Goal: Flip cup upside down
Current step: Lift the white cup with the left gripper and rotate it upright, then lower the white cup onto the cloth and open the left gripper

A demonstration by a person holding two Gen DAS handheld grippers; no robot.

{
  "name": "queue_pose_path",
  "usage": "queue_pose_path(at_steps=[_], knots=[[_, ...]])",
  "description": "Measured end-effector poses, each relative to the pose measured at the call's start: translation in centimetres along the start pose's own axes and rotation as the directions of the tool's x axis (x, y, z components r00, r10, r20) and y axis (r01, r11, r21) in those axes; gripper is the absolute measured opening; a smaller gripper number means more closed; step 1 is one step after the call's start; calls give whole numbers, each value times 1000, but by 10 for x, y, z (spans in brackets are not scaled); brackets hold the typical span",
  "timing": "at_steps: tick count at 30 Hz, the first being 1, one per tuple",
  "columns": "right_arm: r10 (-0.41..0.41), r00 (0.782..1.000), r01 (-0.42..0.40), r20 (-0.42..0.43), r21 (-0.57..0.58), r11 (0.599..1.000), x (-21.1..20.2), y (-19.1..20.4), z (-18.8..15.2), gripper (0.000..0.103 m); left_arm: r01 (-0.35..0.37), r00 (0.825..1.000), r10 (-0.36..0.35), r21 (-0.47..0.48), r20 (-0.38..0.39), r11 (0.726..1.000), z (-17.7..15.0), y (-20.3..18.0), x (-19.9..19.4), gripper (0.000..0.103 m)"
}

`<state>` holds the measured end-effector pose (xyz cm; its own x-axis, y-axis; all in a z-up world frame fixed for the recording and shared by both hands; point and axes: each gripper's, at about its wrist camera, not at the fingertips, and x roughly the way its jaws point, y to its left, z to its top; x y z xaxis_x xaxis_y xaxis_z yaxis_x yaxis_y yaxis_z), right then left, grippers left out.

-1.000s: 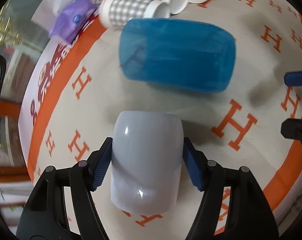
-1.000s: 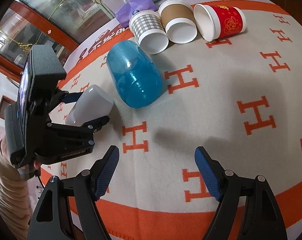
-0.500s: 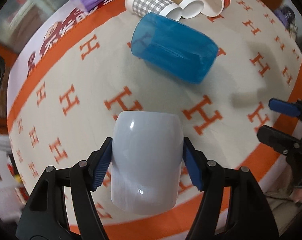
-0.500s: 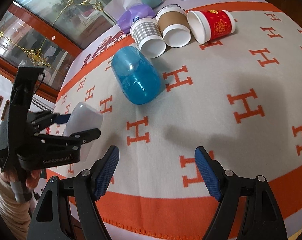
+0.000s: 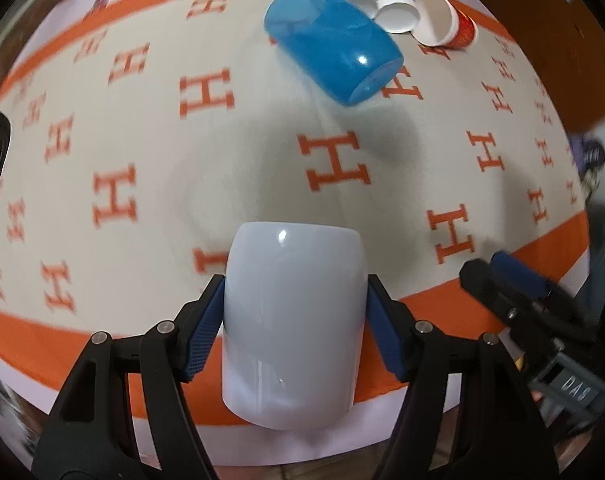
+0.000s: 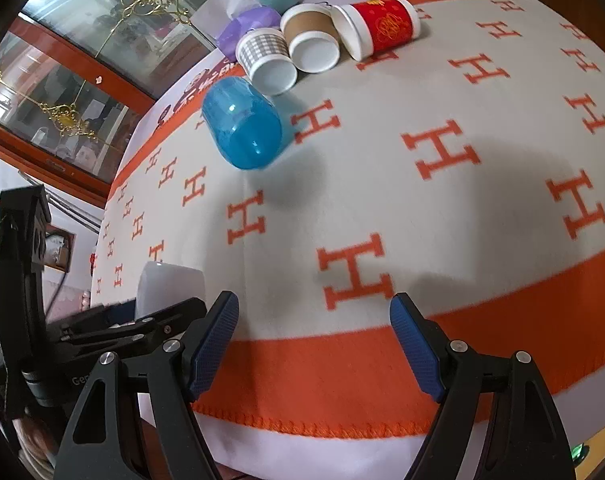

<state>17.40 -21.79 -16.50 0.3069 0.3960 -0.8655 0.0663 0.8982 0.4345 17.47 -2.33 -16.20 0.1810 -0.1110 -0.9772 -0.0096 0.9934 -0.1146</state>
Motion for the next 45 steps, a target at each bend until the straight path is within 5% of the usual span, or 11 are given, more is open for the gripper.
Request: queue_pose_path(at_steps=[9, 15, 20, 36, 45], knots=[[-3, 1000, 3, -10, 12, 1000, 5, -9, -11, 80, 5, 996, 9, -162, 87, 987, -16, 14, 12, 66], [16, 1000, -15, -27, 21, 1000, 9, -10, -12, 80, 14, 997, -1, -156, 83, 988, -17, 16, 13, 68], [19, 999, -19, -29, 17, 1000, 10, -8, -12, 80, 31, 996, -19, -137, 88, 990, -18, 17, 7, 83], [75, 996, -76, -56, -13, 997, -1, 8, -16, 80, 27, 978, -25, -3, 207, 1000, -38, 31, -65, 84], [161, 980, -166, -115, -29, 986, 0, 33, -18, 80, 86, 959, -78, -15, 272, 996, -54, 63, -96, 84]])
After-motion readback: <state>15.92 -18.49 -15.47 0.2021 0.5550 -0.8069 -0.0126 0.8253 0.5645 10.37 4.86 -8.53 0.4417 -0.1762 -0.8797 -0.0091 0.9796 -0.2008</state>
